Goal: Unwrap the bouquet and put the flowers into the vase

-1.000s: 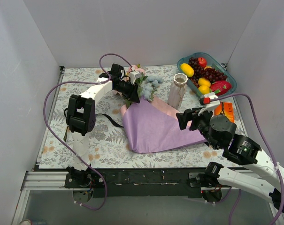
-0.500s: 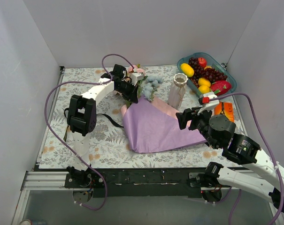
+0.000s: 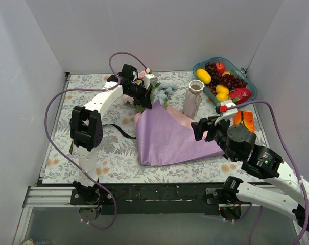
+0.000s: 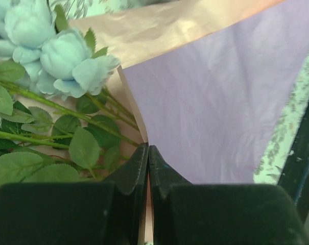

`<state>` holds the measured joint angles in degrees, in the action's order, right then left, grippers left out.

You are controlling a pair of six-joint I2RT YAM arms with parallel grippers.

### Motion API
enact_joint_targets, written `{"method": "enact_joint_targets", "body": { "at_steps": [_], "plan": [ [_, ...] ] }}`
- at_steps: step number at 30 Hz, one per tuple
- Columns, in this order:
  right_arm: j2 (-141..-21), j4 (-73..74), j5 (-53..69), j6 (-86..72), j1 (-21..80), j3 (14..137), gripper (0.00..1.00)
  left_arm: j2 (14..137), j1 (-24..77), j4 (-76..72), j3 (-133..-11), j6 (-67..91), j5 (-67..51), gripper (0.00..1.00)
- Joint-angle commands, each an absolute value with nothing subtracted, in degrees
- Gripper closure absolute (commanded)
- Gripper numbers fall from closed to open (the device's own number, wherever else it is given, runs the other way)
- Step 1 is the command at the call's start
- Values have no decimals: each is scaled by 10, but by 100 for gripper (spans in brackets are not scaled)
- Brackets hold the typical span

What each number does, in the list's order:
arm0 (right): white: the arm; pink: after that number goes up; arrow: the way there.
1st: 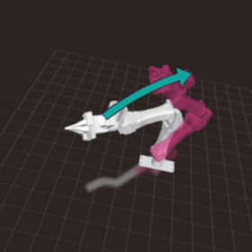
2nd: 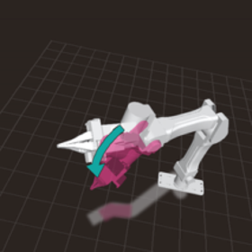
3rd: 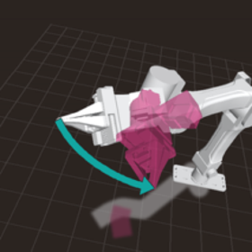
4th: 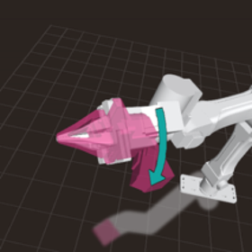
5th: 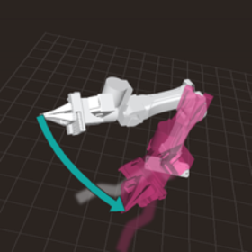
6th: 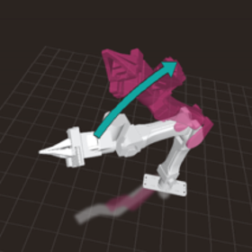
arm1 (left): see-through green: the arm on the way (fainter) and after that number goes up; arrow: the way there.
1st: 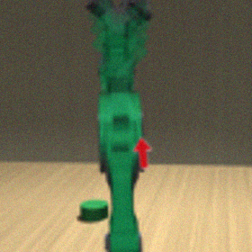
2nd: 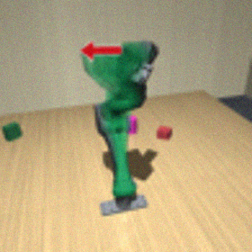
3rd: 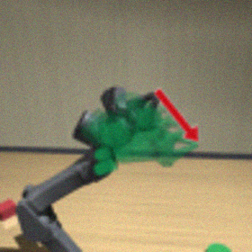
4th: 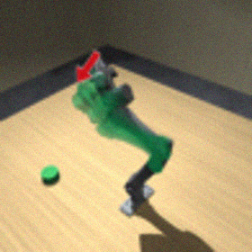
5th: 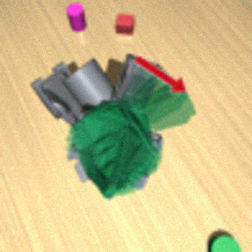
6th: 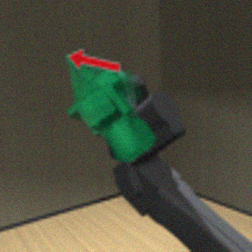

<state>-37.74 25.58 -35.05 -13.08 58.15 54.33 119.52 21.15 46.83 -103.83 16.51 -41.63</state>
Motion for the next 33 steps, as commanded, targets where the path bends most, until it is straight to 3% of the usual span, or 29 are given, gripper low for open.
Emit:
{"method": "enact_joint_targets", "body": {
  "at_steps": [1, 9, 12, 14, 18, 29, 31, 32, 33],
  "plan": [
    [-379, 229, -345, -114, 584, 577, 21, 1075, 214, 515, -1076, 142, -484, 100],
    [-371, 226, -349, -101, 584, 580, 21, 976, 239, 587, -1080, 108, -578, 100],
    [-367, 226, -350, -97, 584, 582, 21, 942, 272, 623, -1068, 82, -589, 94],
    [-365, 227, -352, -94, 584, 584, 21, 928, 306, 659, -1060, 65, -590, 83],
    [-359, 232, -355, -90, 584, 591, 20, 918, 340, 721, -1048, 34, -595, 71],
    [-374, 214, -353, -89, 584, 562, 20, 891, 350, 788, -1069, 34, -584, 71],
    [-375, 208, -359, -88, 584, 557, 20, 874, 291, 723, -1100, 60, -541, 74],
    [-374, 208, -359, -89, 584, 557, 20, 855, 246, 631, -1067, 115, -454, 73],
    [-374, 206, -359, -88, 584, 555, 20, 830, 174, 408, -1003, 237, -378, 72]
  ]
}}
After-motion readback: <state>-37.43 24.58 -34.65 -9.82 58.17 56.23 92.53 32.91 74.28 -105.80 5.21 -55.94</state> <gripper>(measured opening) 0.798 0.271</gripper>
